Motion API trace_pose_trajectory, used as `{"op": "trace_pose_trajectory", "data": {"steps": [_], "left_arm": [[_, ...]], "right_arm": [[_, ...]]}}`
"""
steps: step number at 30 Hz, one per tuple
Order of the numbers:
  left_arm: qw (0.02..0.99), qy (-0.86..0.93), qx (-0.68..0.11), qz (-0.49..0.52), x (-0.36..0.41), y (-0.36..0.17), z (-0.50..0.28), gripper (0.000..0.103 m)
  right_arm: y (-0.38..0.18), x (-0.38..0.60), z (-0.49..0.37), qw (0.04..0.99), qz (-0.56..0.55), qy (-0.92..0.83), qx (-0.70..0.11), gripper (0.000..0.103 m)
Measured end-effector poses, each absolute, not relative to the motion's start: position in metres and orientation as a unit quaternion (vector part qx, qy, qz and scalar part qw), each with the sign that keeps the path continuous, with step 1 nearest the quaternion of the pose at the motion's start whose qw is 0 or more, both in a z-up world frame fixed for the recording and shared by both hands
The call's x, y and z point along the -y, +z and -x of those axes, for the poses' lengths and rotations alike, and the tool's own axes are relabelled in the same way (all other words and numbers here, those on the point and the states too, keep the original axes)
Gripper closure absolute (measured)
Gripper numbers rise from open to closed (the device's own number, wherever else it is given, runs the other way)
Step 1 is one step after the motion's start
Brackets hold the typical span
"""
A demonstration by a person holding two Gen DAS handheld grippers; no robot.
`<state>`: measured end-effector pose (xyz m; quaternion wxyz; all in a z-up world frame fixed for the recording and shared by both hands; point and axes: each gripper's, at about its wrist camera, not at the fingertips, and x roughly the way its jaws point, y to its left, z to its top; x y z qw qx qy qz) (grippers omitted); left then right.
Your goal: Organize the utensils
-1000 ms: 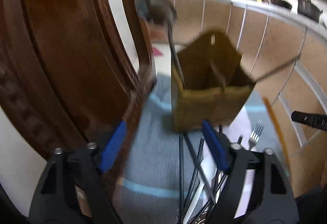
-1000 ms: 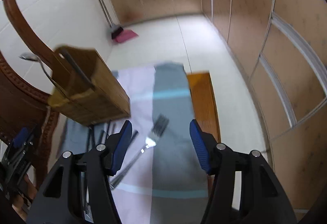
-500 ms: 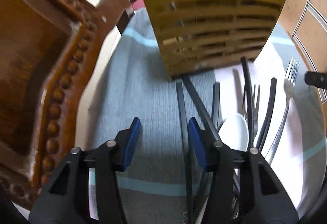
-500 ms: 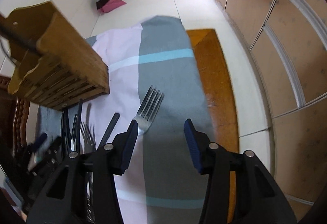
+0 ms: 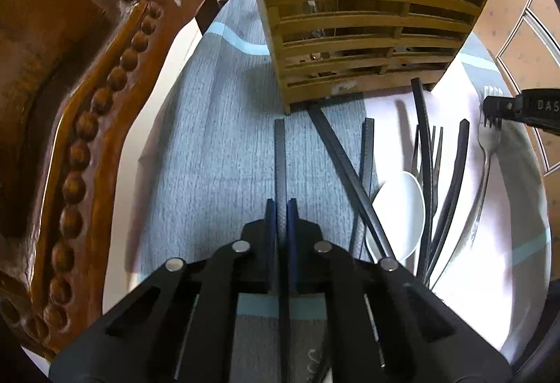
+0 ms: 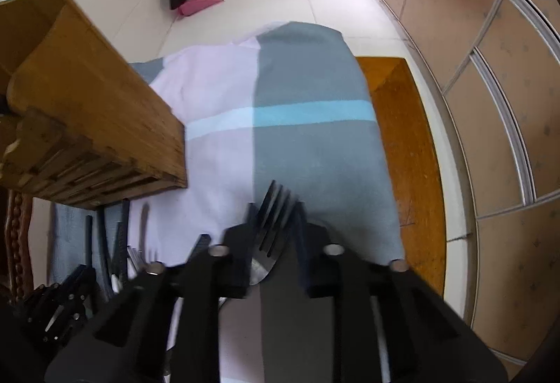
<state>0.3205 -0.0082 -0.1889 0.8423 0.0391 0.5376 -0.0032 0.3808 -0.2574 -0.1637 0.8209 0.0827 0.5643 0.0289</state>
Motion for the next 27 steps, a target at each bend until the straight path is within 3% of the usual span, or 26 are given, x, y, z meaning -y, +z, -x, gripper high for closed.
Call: {"op": "trace_pose_trajectory", "data": {"steps": [5, 20, 23, 27], "left_arm": [[0.839, 0.002, -0.543, -0.033, 0.001, -0.191, -0.308, 0.096], [0.800, -0.049, -0.596, 0.039, 0.001, -0.192, -0.270, 0.095], [0.809, -0.030, -0.586, 0.002, 0.006, -0.192, -0.286, 0.088], [0.821, -0.009, -0.568, -0.059, 0.019, -0.191, -0.304, 0.070]], "right_arm": [[-0.161, 0.255, -0.374, 0.814, -0.078, 0.050, -0.573, 0.099], [-0.154, 0.237, -0.345, 0.796, 0.014, 0.099, -0.597, 0.098], [-0.155, 0.234, -0.345, 0.793, 0.014, 0.103, -0.601, 0.098], [-0.159, 0.235, -0.345, 0.788, 0.011, 0.106, -0.606, 0.098]]}}
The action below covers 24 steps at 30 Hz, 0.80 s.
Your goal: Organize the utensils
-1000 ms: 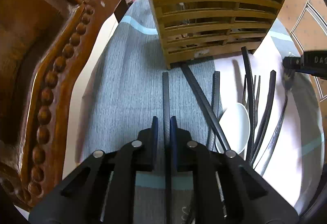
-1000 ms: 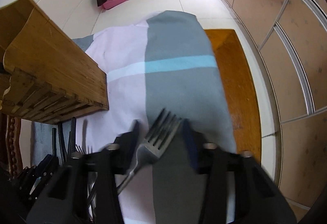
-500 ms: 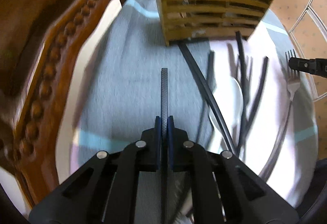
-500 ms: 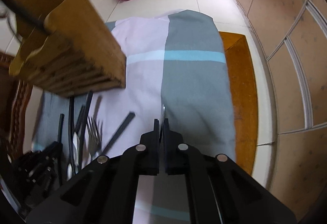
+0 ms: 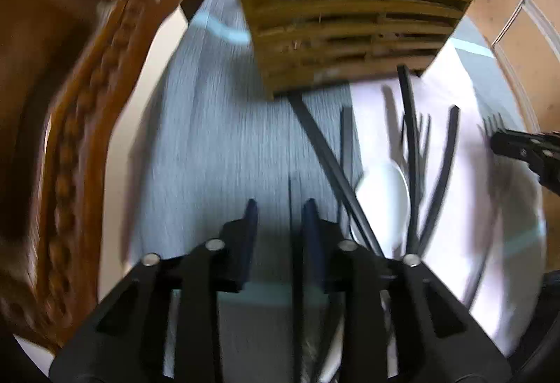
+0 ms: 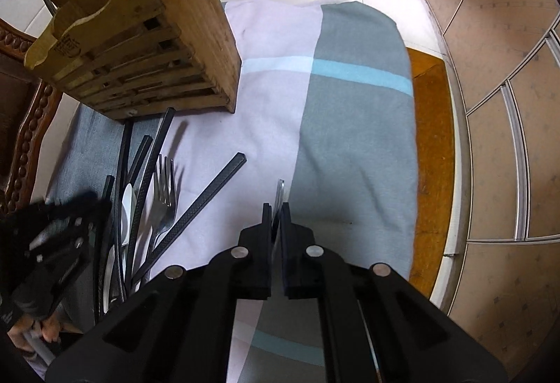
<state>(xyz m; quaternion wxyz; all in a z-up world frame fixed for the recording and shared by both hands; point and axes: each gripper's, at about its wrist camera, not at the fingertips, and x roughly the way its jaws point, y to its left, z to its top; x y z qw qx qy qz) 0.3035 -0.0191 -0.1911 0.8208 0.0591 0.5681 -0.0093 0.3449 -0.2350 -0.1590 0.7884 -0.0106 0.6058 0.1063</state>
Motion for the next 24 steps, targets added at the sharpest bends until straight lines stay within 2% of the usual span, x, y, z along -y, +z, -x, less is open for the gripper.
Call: {"op": "trace_pose_trajectory", "data": {"steps": [2, 3, 4, 8, 12, 21, 24], "left_arm": [[0.822, -0.009, -0.566, -0.066, 0.022, -0.191, -0.308, 0.071], [0.821, -0.014, -0.568, -0.057, 0.022, -0.190, -0.308, 0.079], [0.818, -0.027, -0.573, -0.040, 0.022, -0.190, -0.308, 0.095], [0.827, -0.029, -0.561, -0.037, 0.025, -0.182, -0.302, 0.096], [0.865, -0.020, -0.502, -0.014, 0.017, -0.137, -0.283, 0.096], [0.919, 0.006, -0.394, 0.034, -0.002, -0.043, -0.238, 0.096], [0.928, 0.010, -0.371, 0.030, -0.017, -0.025, -0.241, 0.096]], "right_arm": [[-0.159, 0.237, -0.346, 0.787, 0.004, 0.111, -0.607, 0.098], [-0.160, 0.237, -0.348, 0.786, 0.002, 0.112, -0.608, 0.098], [-0.160, 0.238, -0.348, 0.787, 0.001, 0.112, -0.607, 0.098], [-0.152, 0.242, -0.348, 0.795, 0.004, 0.115, -0.596, 0.098], [-0.130, 0.247, -0.339, 0.814, -0.003, 0.117, -0.568, 0.098], [-0.034, 0.250, -0.282, 0.897, 0.026, 0.115, -0.425, 0.100], [-0.019, 0.246, -0.273, 0.904, 0.034, 0.121, -0.409, 0.101]]}}
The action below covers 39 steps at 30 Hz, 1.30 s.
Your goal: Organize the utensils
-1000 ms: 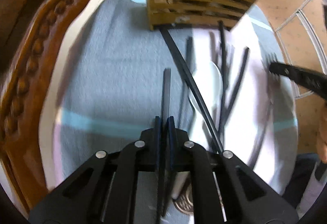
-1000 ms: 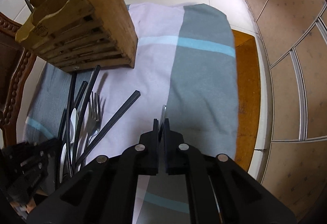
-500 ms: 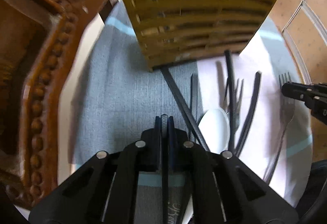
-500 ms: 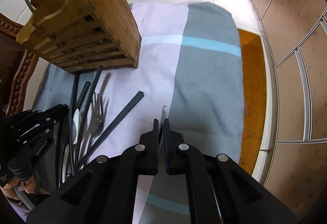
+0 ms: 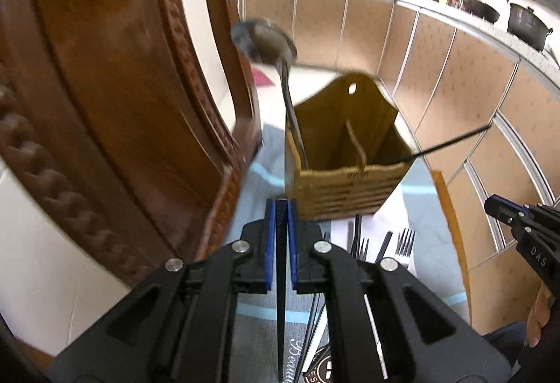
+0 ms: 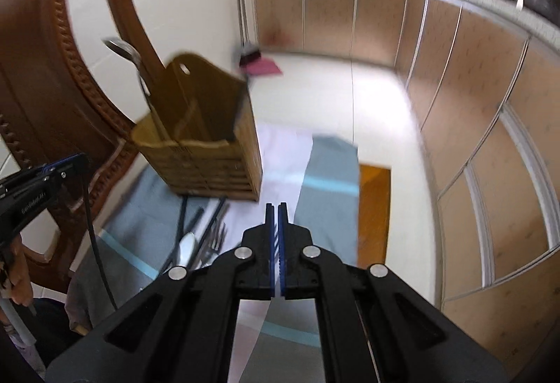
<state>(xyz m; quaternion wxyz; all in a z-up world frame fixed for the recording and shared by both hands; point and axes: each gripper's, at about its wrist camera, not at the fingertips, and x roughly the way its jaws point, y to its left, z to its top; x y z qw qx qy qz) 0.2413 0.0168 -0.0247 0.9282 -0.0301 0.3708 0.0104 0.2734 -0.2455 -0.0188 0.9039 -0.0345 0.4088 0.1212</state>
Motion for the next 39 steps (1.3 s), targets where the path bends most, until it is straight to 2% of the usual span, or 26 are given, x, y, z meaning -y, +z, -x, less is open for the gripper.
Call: {"op": "trace_pose_trajectory", "data": {"steps": [3, 5, 7, 11, 16, 18, 19, 20, 22, 25, 31, 39], "left_arm": [[0.929, 0.010, -0.368, 0.031, -0.033, -0.016, -0.249, 0.096], [0.929, 0.011, -0.367, 0.035, -0.038, -0.014, -0.244, 0.096], [0.930, 0.013, -0.364, 0.041, -0.044, -0.010, -0.238, 0.096], [0.931, 0.011, -0.361, 0.052, -0.039, -0.012, -0.242, 0.096], [0.935, 0.013, -0.351, 0.053, -0.040, -0.008, -0.242, 0.096], [0.936, 0.015, -0.349, 0.051, -0.039, -0.006, -0.242, 0.096], [0.937, 0.016, -0.347, 0.050, -0.039, -0.005, -0.242, 0.096], [0.937, 0.017, -0.345, 0.050, -0.038, -0.005, -0.241, 0.096], [0.939, 0.019, -0.340, 0.050, -0.039, -0.003, -0.240, 0.096], [0.941, 0.021, -0.334, 0.046, -0.038, -0.001, -0.238, 0.096], [0.944, 0.022, -0.324, 0.049, -0.039, 0.006, -0.234, 0.096], [0.951, 0.016, -0.305, 0.051, -0.037, 0.023, -0.231, 0.096]], "right_arm": [[-0.037, 0.241, -0.291, 0.890, 0.024, 0.118, -0.440, 0.100], [-0.057, 0.244, -0.306, 0.877, 0.010, 0.114, -0.466, 0.079], [-0.081, 0.248, -0.321, 0.869, -0.002, 0.103, -0.485, 0.065], [-0.132, 0.255, -0.359, 0.838, -0.027, 0.105, -0.535, 0.064], [-0.151, 0.258, -0.371, 0.826, -0.040, 0.117, -0.550, 0.064], [-0.155, 0.256, -0.372, 0.821, -0.039, 0.131, -0.554, 0.064], [-0.157, 0.254, -0.371, 0.819, -0.038, 0.135, -0.556, 0.069], [-0.159, 0.252, -0.370, 0.816, -0.036, 0.142, -0.559, 0.081], [-0.160, 0.250, -0.366, 0.811, -0.028, 0.147, -0.565, 0.091], [-0.153, 0.249, -0.360, 0.814, -0.034, 0.156, -0.559, 0.100], [-0.117, 0.247, -0.334, 0.841, -0.019, 0.149, -0.520, 0.100], [-0.025, 0.235, -0.286, 0.914, 0.028, 0.108, -0.390, 0.101]]}}
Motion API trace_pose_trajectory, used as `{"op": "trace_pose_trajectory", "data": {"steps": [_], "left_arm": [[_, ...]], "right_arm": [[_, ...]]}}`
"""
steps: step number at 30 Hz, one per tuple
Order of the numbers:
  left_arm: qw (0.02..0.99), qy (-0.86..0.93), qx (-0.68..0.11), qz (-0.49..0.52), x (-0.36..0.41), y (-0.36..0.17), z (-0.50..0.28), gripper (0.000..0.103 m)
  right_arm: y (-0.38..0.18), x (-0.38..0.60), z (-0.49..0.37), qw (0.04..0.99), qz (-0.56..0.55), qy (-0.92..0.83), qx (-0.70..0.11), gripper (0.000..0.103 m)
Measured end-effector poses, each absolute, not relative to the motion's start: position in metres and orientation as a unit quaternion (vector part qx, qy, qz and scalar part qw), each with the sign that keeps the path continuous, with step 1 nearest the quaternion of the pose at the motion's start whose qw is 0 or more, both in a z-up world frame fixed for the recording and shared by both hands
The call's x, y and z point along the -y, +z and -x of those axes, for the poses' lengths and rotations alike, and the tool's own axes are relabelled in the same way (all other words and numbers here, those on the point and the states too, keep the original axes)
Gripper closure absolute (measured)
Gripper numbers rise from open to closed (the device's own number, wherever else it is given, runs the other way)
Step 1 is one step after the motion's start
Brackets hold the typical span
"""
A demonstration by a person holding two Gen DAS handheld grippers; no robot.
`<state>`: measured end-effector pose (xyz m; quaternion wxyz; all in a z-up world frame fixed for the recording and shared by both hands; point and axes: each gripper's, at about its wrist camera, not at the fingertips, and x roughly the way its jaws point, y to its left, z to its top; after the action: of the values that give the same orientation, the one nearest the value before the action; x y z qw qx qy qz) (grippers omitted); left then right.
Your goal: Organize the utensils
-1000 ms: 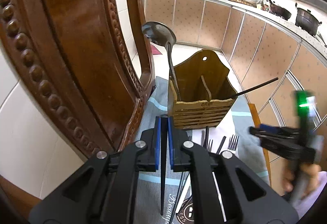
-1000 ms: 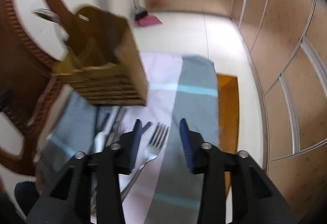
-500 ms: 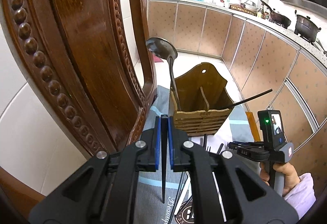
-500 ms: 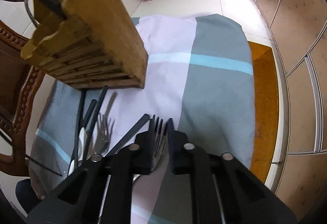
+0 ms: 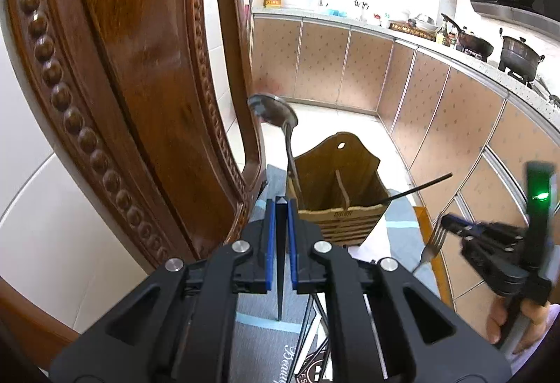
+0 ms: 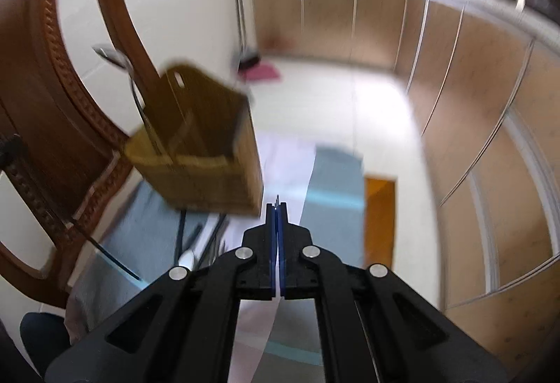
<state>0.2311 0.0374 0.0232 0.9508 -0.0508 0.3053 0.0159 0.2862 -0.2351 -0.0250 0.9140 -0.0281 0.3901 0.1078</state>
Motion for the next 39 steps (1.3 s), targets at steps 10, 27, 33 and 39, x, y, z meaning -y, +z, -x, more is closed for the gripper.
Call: {"op": "trace_pose_trajectory", "data": {"steps": [10, 27, 33, 39], "left_arm": [[0.964, 0.003, -0.258, 0.061, -0.033, 0.066, -0.232, 0.096], [0.985, 0.007, -0.156, 0.075, -0.031, 0.131, -0.284, 0.096], [0.981, 0.006, -0.178, 0.073, -0.024, 0.095, -0.319, 0.096], [0.974, 0.009, -0.214, 0.075, -0.024, 0.053, -0.340, 0.096]], "right_arm": [[0.061, 0.216, -0.255, 0.952, 0.054, 0.093, -0.286, 0.101], [0.113, 0.188, -0.305, 0.971, 0.097, 0.017, -0.216, 0.101], [0.081, 0.182, -0.325, 0.966, 0.095, 0.021, -0.238, 0.101], [0.044, 0.171, -0.341, 0.958, 0.110, 0.026, -0.263, 0.101]]}}
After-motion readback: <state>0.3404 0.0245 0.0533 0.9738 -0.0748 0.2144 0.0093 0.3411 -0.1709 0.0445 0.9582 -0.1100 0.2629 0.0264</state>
